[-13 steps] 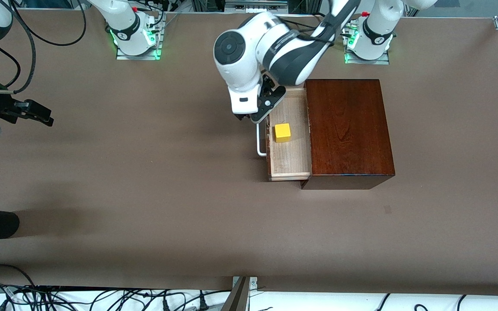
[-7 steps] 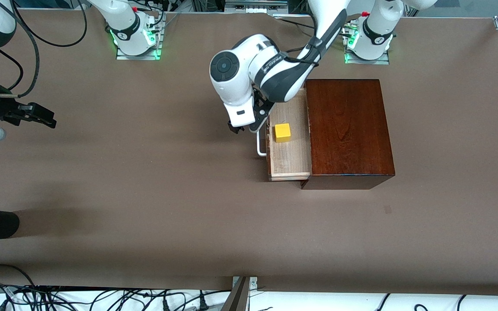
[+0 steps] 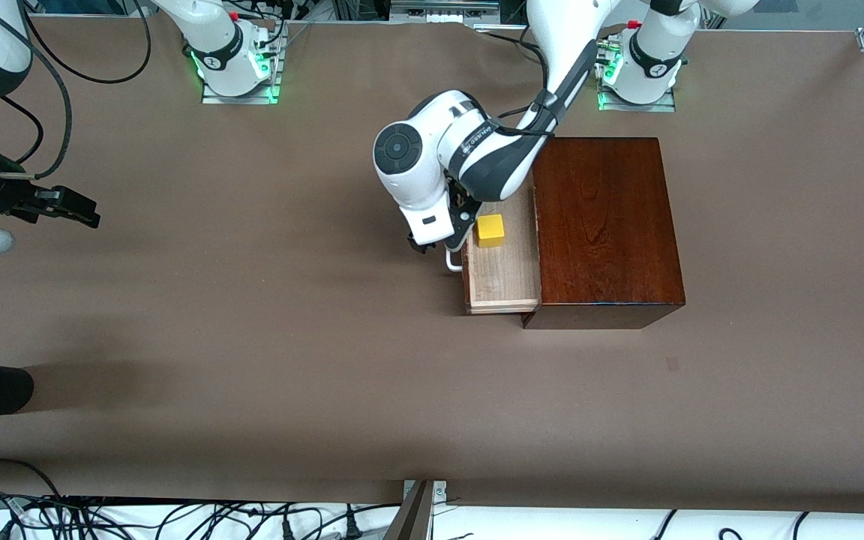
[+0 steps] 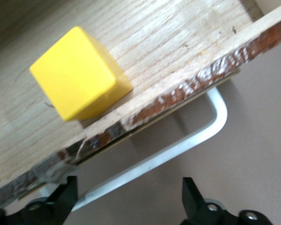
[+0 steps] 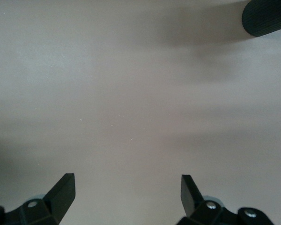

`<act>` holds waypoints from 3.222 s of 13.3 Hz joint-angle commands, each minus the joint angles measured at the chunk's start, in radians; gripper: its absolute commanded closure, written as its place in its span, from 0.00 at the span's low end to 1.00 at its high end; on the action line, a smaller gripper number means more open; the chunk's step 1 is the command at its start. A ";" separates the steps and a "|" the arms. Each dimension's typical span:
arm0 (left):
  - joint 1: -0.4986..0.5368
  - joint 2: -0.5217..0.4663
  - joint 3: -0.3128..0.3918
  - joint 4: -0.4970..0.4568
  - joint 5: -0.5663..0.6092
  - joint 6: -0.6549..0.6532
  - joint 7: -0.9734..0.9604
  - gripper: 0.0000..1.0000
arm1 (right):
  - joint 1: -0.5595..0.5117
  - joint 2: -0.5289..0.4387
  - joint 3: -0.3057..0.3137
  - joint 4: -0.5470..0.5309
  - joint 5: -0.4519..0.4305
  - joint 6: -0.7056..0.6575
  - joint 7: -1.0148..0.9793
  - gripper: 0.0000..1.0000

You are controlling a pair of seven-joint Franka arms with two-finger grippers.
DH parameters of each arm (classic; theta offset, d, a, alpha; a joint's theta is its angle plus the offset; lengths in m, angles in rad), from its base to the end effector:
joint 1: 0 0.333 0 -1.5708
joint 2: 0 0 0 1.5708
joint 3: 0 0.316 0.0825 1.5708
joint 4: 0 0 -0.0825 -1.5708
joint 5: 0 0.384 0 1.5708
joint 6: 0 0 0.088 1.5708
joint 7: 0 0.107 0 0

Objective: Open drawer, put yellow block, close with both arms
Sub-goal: 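Move the left gripper down to the front of the open drawer, then push the drawer shut into the box with the left gripper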

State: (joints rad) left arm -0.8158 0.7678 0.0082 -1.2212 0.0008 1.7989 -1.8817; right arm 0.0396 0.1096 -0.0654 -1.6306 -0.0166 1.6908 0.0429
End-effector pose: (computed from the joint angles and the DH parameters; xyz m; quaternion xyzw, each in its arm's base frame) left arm 0.5032 -0.5281 0.3008 -0.8559 -0.5084 0.0180 0.0932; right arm 0.5914 -0.0151 0.5436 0.9991 -0.0330 -0.0245 0.0120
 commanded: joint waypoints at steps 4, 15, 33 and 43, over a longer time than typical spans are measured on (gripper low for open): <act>-0.013 0.022 -0.004 0.078 0.007 0.004 0.023 0.87 | 0.003 -0.005 0.004 0.006 0.012 0.004 0.008 0.00; 0.030 0.041 0.007 0.077 -0.001 0.013 0.026 1.00 | 0.003 -0.005 0.003 0.012 0.015 0.004 0.009 0.00; 0.104 -0.018 0.024 0.004 0.067 -0.138 0.260 1.00 | 0.005 -0.007 0.004 0.012 0.017 0.012 0.009 0.00; 0.200 -0.050 0.022 -0.024 0.085 -0.142 0.386 1.00 | 0.005 -0.005 0.004 0.012 0.015 0.004 0.009 0.00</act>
State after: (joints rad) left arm -0.6466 0.7697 0.0034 -1.1921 0.0188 1.6674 -1.5410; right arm 0.0437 0.1111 -0.0615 -1.6230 -0.0142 1.7033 0.0442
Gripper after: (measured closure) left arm 0.991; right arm 0.000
